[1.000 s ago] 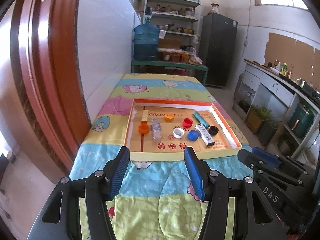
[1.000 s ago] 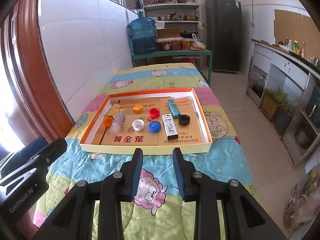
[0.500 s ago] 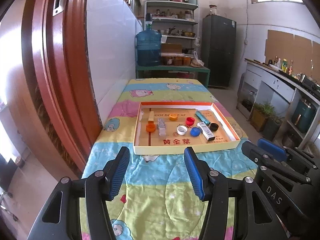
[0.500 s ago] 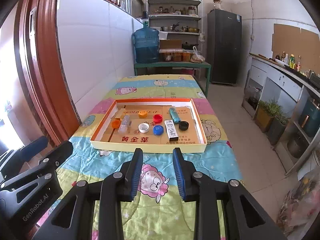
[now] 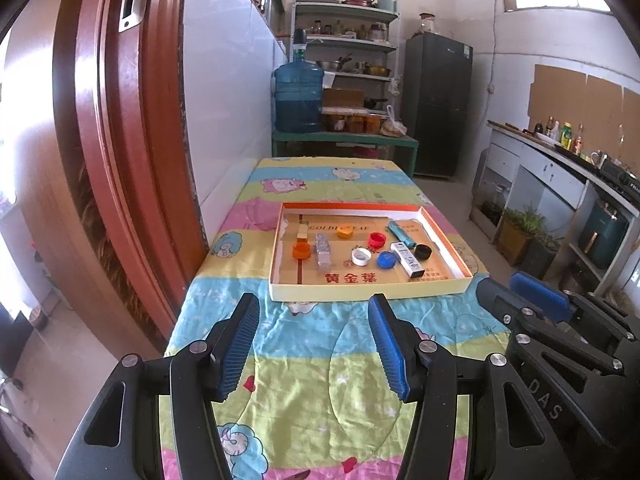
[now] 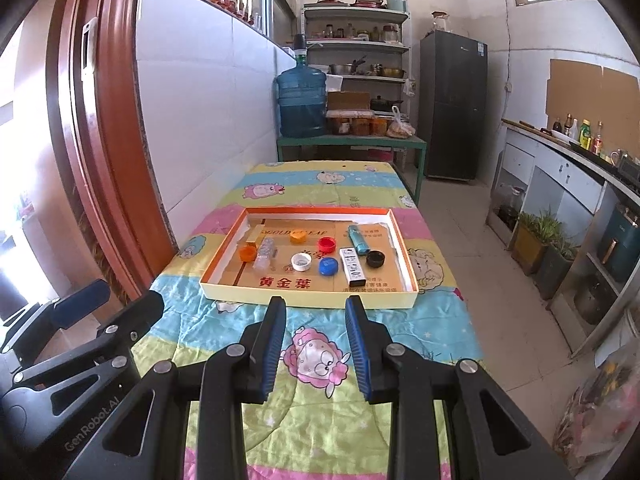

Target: Organize rigid objects

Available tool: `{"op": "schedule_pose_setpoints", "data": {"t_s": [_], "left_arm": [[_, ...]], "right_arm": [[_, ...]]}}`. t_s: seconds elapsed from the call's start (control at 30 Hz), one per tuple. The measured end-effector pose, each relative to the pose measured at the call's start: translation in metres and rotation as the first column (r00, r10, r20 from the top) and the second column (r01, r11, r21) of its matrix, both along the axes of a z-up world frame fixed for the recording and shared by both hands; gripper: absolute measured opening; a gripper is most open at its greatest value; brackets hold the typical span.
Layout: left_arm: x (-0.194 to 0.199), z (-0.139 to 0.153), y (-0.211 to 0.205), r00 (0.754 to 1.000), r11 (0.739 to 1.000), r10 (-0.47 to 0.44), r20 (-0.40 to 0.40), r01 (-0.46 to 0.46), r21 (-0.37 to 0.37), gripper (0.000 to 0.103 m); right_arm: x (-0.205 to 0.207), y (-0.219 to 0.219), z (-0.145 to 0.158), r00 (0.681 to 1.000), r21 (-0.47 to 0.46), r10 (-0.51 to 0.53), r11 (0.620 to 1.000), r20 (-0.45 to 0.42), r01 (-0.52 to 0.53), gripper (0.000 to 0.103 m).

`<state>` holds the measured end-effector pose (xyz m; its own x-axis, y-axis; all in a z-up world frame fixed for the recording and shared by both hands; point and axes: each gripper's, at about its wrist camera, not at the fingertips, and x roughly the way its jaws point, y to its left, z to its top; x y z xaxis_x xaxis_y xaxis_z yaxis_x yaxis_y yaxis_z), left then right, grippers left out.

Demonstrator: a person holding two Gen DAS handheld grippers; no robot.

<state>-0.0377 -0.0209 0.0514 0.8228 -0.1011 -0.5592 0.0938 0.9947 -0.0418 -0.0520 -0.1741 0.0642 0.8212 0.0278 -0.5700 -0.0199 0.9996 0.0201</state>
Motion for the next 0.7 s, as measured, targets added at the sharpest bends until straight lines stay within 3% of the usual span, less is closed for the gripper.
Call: {"op": "schedule_pose_setpoints", "data": {"t_s": [0.7], "left_arm": [[-0.0032,0.0014,0.0031,1.000,1.000,0.009,0.007,-0.009,-0.004,0.058]], "right_arm": [[0.0029,0.0059,-0.0040,1.000,0.006,0.012,1.000,-0.017,-0.012,0.031]]}}
